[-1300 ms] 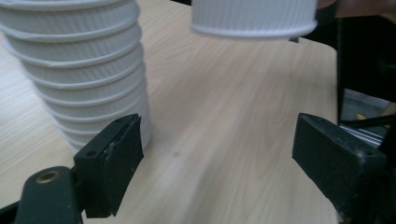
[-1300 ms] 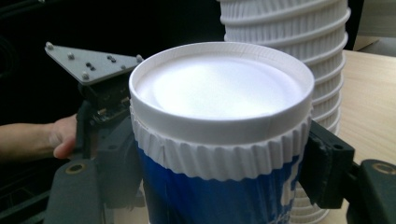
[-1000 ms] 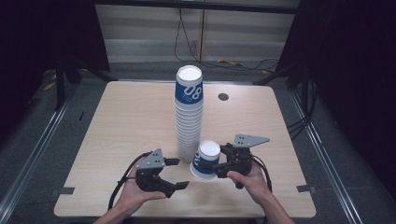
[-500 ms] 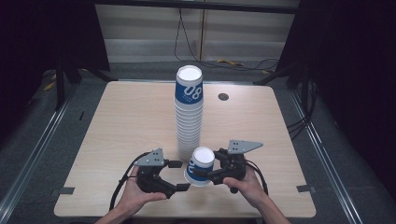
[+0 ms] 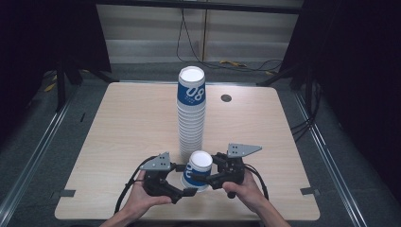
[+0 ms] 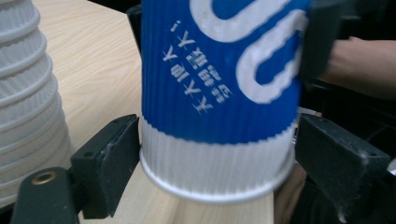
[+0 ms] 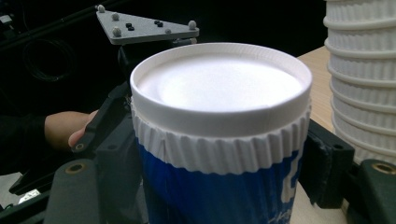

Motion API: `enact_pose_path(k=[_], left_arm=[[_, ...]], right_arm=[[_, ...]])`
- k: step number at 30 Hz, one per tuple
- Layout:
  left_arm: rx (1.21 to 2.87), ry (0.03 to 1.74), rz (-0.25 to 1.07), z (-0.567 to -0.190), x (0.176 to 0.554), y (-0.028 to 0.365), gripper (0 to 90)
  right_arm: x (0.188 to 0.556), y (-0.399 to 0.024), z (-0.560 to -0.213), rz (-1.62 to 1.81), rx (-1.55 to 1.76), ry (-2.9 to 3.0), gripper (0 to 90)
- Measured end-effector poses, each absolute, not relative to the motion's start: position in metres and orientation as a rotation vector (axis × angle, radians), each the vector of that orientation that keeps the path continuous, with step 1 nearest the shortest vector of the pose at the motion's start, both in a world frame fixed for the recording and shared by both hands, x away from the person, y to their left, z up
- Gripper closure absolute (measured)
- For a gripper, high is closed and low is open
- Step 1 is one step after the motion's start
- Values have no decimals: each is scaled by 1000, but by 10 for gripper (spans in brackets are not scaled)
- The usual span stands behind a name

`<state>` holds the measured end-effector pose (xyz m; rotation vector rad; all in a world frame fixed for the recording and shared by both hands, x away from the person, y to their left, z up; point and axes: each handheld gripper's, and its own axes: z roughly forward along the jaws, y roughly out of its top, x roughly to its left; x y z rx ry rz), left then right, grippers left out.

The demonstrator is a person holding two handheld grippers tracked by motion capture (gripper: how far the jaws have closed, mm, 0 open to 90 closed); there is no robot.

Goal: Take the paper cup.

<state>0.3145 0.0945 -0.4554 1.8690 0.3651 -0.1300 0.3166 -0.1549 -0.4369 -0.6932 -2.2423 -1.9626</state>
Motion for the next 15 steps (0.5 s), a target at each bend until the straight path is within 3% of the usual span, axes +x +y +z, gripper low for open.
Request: enact_pose_path(k=[9,15], left_arm=[[1852,367,-146,-456,317,93,130],[1870,354,-133,-456,316,93,173]], right_arm=[[316,-146,-436,-1967,-667,-2250,268],[313,-139,-437,-1956,-645,-2268,268]])
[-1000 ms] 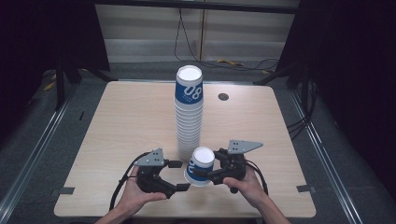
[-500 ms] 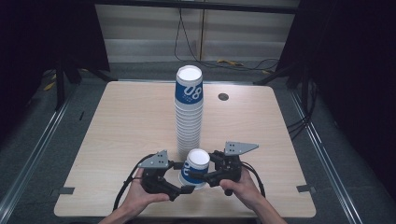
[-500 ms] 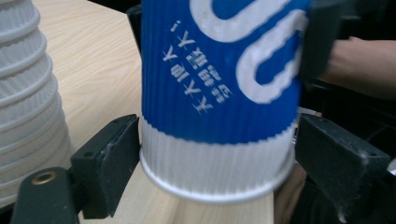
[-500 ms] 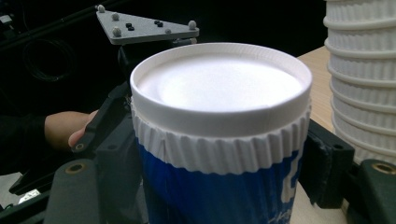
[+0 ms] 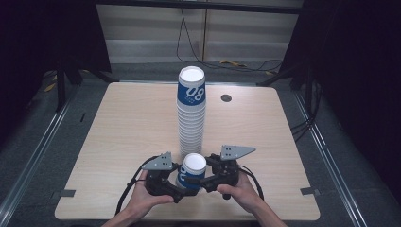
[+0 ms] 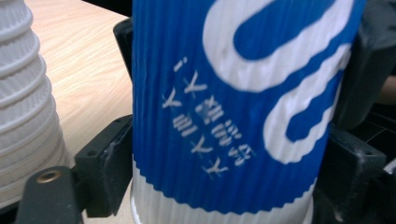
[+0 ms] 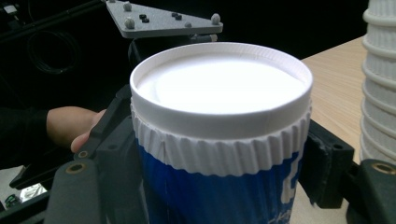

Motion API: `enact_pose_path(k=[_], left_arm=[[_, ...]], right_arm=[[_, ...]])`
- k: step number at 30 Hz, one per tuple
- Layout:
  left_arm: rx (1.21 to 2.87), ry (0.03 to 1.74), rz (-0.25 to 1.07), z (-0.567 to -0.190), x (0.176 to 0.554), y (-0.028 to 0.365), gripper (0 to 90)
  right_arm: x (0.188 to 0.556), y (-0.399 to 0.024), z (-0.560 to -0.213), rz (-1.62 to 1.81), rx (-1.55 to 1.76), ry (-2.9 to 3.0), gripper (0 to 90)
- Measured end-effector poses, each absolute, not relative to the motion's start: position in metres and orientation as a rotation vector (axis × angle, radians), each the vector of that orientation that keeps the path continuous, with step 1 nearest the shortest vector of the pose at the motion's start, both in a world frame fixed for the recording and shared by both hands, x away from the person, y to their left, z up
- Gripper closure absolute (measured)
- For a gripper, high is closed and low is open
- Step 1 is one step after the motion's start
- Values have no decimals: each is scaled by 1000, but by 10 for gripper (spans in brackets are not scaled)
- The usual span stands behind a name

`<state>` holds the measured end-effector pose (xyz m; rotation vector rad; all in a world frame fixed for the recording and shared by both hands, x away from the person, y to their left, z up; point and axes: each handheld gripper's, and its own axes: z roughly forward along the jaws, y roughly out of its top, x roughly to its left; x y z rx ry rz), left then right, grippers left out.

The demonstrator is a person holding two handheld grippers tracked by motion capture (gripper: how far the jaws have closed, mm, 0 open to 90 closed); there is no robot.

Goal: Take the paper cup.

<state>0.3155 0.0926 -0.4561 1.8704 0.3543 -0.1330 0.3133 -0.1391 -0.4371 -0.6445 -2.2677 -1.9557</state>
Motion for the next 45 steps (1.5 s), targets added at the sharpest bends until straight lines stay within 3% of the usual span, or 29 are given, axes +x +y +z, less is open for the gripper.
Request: enact_pose_path(k=[8,16,39,45], left_arm=[[1908,312,-123,-456,315,94,210],[1938,331,-110,-455,318,100,215],[2020,461,-95,-447,342,123,224],[2062,462,-41,-444,345,126,224]], right_arm=[[313,-139,-436,-1894,-654,-2302,247],[313,-142,-434,-1822,-728,-2320,137],[321,-160,-425,-1694,-755,-2524,151],[325,-162,-426,-1625,-776,-2599,145]])
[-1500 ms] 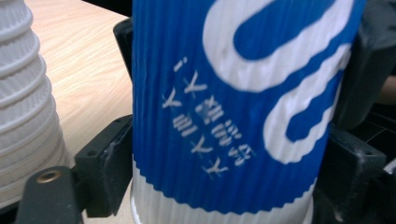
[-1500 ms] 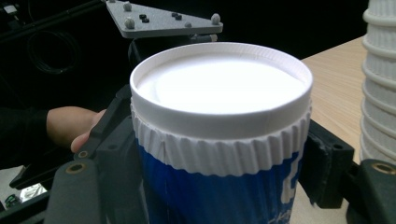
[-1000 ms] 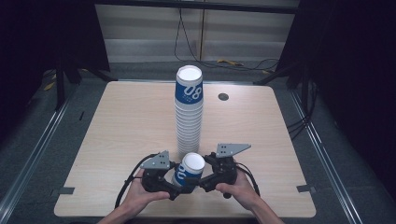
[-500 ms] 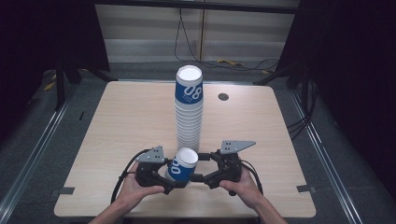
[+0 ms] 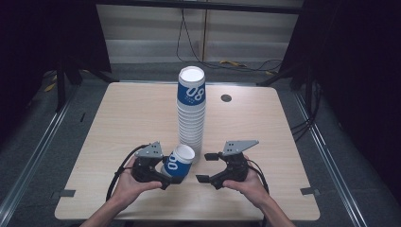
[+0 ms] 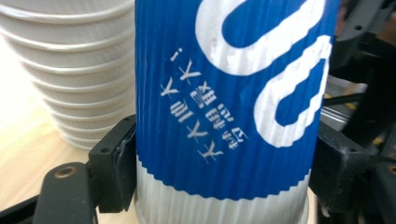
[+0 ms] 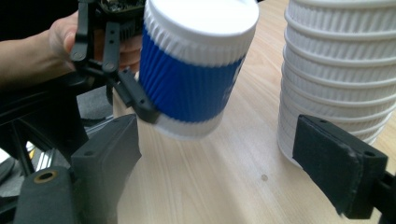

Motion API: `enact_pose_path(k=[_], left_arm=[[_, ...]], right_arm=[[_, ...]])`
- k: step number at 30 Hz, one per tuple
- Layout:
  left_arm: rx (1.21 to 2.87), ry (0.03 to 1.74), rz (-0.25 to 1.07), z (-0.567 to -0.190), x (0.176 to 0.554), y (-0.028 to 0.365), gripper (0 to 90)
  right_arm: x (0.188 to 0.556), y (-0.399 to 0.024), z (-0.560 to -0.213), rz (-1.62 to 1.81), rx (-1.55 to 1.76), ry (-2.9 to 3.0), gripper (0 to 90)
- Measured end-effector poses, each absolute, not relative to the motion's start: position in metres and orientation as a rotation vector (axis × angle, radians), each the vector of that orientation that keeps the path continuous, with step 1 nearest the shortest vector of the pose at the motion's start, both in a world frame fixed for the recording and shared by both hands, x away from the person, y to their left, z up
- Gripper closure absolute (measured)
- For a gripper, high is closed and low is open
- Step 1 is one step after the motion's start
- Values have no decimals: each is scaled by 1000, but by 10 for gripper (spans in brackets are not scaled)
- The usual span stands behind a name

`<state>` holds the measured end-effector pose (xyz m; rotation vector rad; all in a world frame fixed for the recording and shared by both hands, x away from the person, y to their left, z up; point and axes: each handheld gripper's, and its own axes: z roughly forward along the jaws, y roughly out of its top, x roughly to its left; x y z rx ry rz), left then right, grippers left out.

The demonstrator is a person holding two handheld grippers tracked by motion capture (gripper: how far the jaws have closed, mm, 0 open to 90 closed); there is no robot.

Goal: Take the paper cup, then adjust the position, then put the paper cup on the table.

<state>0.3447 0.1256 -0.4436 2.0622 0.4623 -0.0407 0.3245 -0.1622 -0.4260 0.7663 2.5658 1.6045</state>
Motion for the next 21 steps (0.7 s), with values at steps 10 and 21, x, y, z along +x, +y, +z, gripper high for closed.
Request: enact_pose_path(k=[10,21], left_arm=[[2168,451,14,-443,339,120,225],[2319,394,12,-449,337,109,223]], right_arm=[[325,-162,-427,1437,753,2624,140],[322,-159,-428,1289,692,2705,150]])
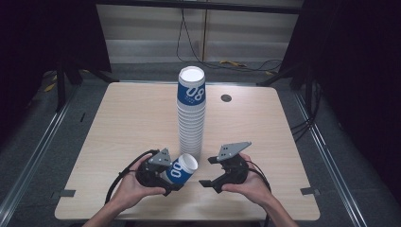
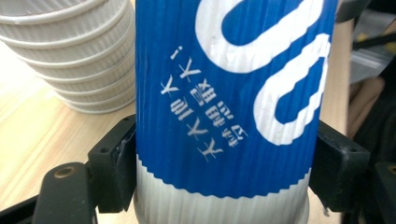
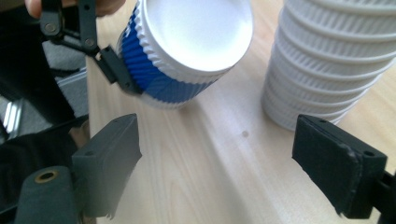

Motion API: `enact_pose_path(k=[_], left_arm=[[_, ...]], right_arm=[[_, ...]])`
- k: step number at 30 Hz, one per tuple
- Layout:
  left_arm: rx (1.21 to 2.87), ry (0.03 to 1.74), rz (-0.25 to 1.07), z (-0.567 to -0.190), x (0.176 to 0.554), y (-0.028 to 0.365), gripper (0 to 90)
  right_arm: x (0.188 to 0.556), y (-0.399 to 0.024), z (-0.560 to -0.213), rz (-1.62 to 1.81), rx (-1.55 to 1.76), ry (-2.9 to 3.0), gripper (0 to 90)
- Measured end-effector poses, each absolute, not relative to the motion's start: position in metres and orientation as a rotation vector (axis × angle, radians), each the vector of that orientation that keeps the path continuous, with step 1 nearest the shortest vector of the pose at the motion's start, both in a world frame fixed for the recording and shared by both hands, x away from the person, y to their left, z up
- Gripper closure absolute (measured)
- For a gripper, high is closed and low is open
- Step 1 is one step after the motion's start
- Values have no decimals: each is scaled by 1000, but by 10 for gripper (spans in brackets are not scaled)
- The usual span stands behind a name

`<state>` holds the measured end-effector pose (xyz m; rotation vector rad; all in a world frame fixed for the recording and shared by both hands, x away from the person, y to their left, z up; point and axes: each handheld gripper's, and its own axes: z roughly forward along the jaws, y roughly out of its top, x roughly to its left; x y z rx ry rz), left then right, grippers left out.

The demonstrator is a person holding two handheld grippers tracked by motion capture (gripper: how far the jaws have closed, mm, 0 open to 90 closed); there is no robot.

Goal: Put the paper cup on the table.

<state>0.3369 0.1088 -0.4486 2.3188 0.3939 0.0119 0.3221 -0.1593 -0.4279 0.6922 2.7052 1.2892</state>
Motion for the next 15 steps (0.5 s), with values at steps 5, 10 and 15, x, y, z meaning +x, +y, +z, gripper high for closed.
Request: enact_pose_path(k=[5,10,15], left_arm=[[2379,353,6,-454,337,104,223],[2416,321,4,-455,331,99,223],[2456,296,7,-455,328,95,223]], right_arm=[[326,-156,-428,1222,651,2774,149],[326,-150,-428,1179,618,2811,166],[326,-142,-429,1117,553,2858,177]])
